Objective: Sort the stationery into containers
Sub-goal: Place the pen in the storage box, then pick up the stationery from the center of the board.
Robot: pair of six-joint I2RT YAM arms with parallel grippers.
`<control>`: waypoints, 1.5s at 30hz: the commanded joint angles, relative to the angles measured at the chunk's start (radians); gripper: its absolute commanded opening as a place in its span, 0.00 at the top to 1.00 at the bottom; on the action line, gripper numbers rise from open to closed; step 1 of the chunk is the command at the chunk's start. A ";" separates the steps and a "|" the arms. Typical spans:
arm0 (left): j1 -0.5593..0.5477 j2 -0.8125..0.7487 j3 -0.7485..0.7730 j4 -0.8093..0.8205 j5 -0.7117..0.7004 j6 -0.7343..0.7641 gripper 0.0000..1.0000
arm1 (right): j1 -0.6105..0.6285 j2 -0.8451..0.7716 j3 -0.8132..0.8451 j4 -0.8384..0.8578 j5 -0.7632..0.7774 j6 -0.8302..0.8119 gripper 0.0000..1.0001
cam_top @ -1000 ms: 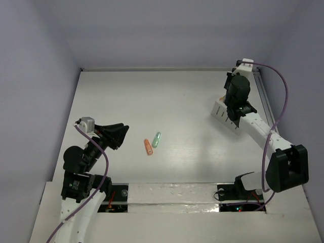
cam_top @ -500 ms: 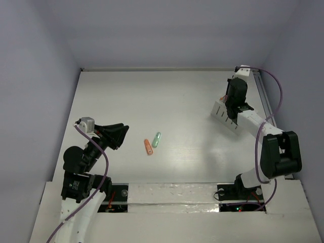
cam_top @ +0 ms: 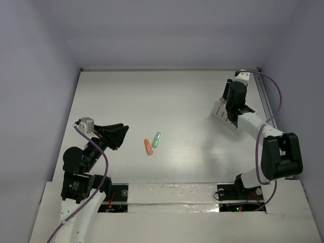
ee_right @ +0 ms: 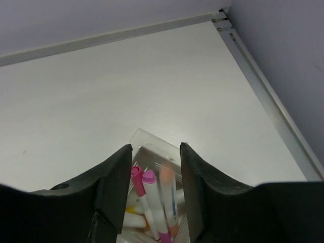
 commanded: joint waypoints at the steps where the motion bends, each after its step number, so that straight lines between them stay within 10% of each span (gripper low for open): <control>1: -0.005 -0.012 0.024 0.047 0.010 0.003 0.68 | 0.001 -0.093 0.021 -0.015 -0.043 0.077 0.51; 6: -0.005 -0.007 0.024 0.047 0.010 0.002 0.69 | 0.029 -0.187 0.044 -0.088 -0.068 0.155 0.46; 9: -0.005 -0.018 0.022 0.047 0.006 0.000 0.69 | 0.153 -0.262 0.023 -0.140 -0.095 0.209 0.91; 11: -0.005 -0.013 0.022 0.046 0.006 -0.001 0.69 | 0.293 -0.267 0.018 -0.197 -0.123 0.255 1.00; 19: -0.005 -0.001 0.024 0.047 0.012 0.003 0.79 | 0.665 -0.020 0.113 -0.463 -0.203 0.382 0.98; 22: -0.005 -0.012 0.022 0.044 0.006 0.003 0.86 | 0.749 0.112 0.181 -0.500 -0.193 0.445 0.42; 25: -0.005 -0.007 0.025 0.041 0.004 0.005 0.88 | 0.789 0.187 0.241 -0.516 -0.166 0.479 0.30; 45: -0.014 -0.006 0.025 0.043 0.010 0.006 0.86 | 0.857 0.523 0.440 -0.647 -0.071 0.629 0.52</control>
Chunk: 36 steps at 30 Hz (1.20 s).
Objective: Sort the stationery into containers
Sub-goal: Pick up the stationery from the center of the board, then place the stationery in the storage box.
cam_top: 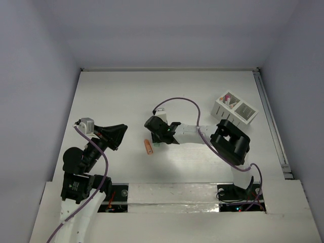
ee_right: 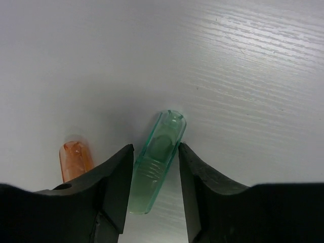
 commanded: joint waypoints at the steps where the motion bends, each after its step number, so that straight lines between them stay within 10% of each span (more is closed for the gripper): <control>1: -0.006 0.000 0.027 0.041 0.010 0.006 0.86 | 0.013 0.042 0.065 -0.077 0.080 0.026 0.54; 5: -0.006 -0.008 0.025 0.043 0.008 0.006 0.85 | 0.013 0.028 0.030 -0.106 0.136 0.009 0.67; 10: -0.006 -0.012 0.025 0.043 0.010 0.004 0.85 | 0.013 0.013 0.026 -0.129 0.160 -0.023 0.55; 15: -0.006 -0.001 0.025 0.043 0.008 0.004 0.85 | -0.013 -0.031 -0.046 -0.070 0.160 -0.028 0.97; 19: -0.006 -0.008 0.025 0.043 0.004 0.006 0.85 | -0.063 -0.220 -0.168 0.033 0.168 -0.037 0.97; 27: -0.015 -0.024 0.025 0.043 0.008 0.006 0.85 | -0.445 -0.772 -0.336 0.064 0.251 -0.104 0.98; 36: -0.015 -0.043 0.027 0.041 0.002 0.006 0.85 | -0.872 -0.811 -0.332 0.128 0.301 -0.235 0.94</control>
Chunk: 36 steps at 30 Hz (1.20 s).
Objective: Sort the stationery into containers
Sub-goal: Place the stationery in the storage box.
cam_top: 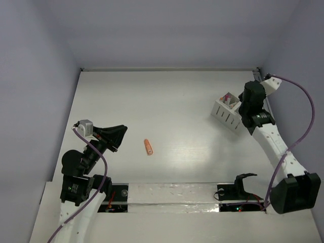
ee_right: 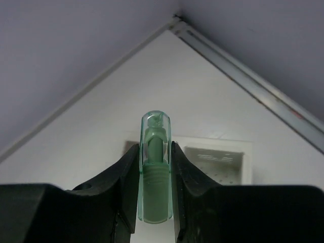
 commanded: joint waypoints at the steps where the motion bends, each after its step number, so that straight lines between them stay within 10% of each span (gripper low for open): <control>1: -0.004 -0.014 0.027 0.041 0.005 0.007 0.85 | -0.066 0.094 -0.004 0.023 0.058 -0.078 0.94; 19: -0.004 -0.005 0.025 0.044 0.008 0.004 0.85 | -0.157 0.204 -0.047 0.010 0.054 -0.075 0.85; 30: -0.004 0.001 0.024 0.046 0.003 0.003 0.85 | -0.157 0.132 -0.081 0.021 -0.045 -0.064 0.41; 36: -0.004 0.003 0.022 0.049 0.006 0.001 0.85 | -0.066 -0.001 -0.078 0.020 -0.112 -0.064 0.45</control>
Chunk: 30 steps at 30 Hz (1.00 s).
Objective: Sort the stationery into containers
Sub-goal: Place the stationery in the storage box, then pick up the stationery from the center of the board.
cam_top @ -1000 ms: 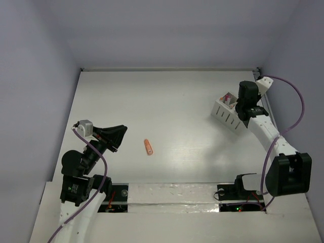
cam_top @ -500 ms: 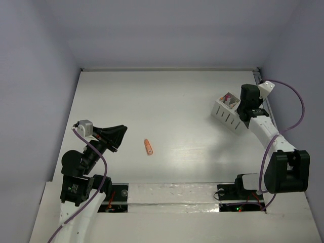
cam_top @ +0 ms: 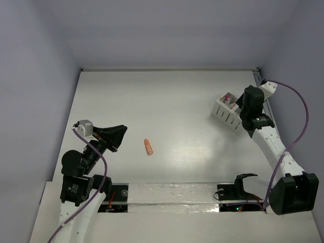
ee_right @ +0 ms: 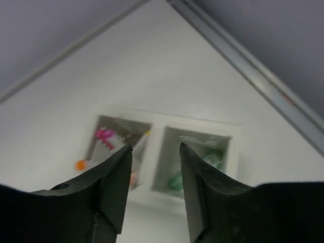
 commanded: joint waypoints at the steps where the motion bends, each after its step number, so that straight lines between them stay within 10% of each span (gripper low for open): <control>1: -0.004 0.007 0.022 0.047 0.007 0.000 0.85 | 0.109 -0.087 0.001 0.043 -0.097 0.004 0.54; 3: -0.004 0.012 0.021 0.049 0.010 0.002 0.85 | 0.182 -0.095 -0.020 0.065 -0.146 0.022 0.98; 14: 0.006 0.016 0.028 0.030 -0.028 0.002 1.00 | 0.946 0.320 0.111 0.122 -0.142 0.068 1.00; 17: 0.015 0.026 0.030 0.026 -0.028 0.005 1.00 | 1.055 0.534 0.252 0.022 -0.125 0.068 0.69; 18: 0.015 0.026 0.032 0.026 -0.025 0.005 0.97 | 1.069 0.578 0.321 0.001 -0.116 0.073 0.44; 21: 0.015 0.016 0.033 0.024 -0.033 0.008 0.90 | 1.092 0.709 0.391 -0.027 -0.116 0.087 0.25; 30: 0.015 0.021 0.030 0.032 -0.013 0.008 0.87 | 1.092 0.857 0.472 -0.075 -0.136 0.105 0.44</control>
